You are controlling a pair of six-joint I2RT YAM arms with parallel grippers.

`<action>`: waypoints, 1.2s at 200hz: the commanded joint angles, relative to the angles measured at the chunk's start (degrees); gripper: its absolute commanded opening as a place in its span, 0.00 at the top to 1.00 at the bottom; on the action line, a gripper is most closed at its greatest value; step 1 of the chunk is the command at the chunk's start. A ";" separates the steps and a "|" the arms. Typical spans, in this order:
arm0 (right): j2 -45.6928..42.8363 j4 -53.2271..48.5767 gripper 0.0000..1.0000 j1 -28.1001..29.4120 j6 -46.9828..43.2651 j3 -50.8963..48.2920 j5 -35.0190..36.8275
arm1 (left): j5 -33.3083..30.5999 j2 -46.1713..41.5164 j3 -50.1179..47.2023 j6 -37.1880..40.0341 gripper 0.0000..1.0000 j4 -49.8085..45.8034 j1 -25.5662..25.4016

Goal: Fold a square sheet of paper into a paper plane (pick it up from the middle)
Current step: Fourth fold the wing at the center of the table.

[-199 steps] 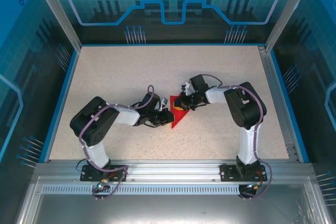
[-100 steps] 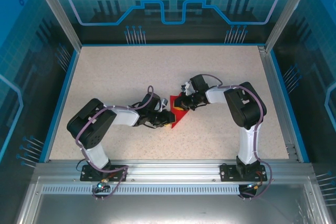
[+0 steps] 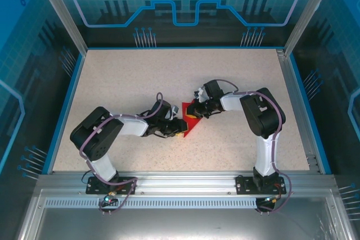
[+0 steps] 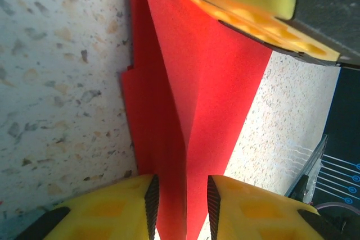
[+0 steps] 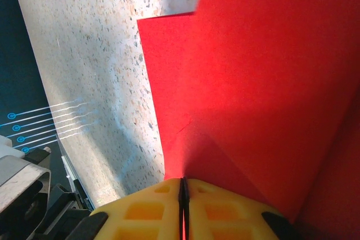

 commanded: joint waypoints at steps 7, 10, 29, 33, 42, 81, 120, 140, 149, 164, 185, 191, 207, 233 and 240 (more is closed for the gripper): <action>3.68 -4.22 0.89 -0.49 -1.56 -2.17 3.33 | -1.20 -1.64 -0.82 -1.33 0.68 0.93 0.18; 3.62 -4.21 0.89 -0.47 -1.52 -2.22 3.44 | -1.20 -1.60 -0.82 -1.33 0.68 1.03 0.16; 3.46 -4.22 0.89 -0.56 -1.60 -2.37 3.34 | -1.59 -1.75 -1.11 -1.46 0.70 1.35 0.18; 3.42 -4.21 0.89 -0.56 -1.61 -2.52 3.39 | -1.64 -1.82 -1.17 -1.55 0.70 1.45 0.16; 3.42 -4.21 0.89 -0.56 -1.56 -2.61 3.51 | -1.44 -1.70 -1.08 -1.55 0.70 1.56 0.18; 3.25 -4.17 0.89 -0.69 -1.52 -2.88 3.36 | -1.74 -1.33 -0.99 -2.12 0.75 2.17 0.18; 3.79 -4.10 0.89 -0.79 -1.60 -2.87 3.31 | -1.83 -1.42 -1.08 -1.43 0.90 1.12 0.18; 3.90 -3.72 0.89 -0.74 -1.52 -3.24 3.80 | -0.84 -1.32 -1.08 0.52 0.95 0.05 0.13; 4.18 -3.77 0.89 -0.80 -1.56 -3.29 4.01 | -0.16 -0.93 -0.96 1.47 0.98 -0.67 0.14; 4.86 -3.73 0.89 -0.78 -1.61 -3.22 3.92 | 0.88 -0.42 -1.20 2.97 1.00 -1.40 0.17; 5.26 -3.37 0.89 -0.79 -1.52 -3.58 4.29 | 3.32 0.90 -1.47 5.01 0.98 -1.88 0.17; 5.17 -3.25 0.89 -0.82 -1.52 -3.81 4.53 | 4.04 1.28 -1.44 5.34 0.96 -1.74 0.14; 4.84 -3.50 0.89 -0.84 -1.74 -4.32 5.31 | 6.28 2.19 -1.76 5.66 0.90 0.09 0.16; 4.82 -3.10 0.89 -0.83 -2.13 -5.11 5.25 | 6.90 1.54 -2.19 4.32 0.87 1.95 0.09; 4.74 -2.86 0.89 -0.87 -2.00 -5.35 5.15 | 6.39 0.51 -2.67 3.60 0.83 2.84 0.16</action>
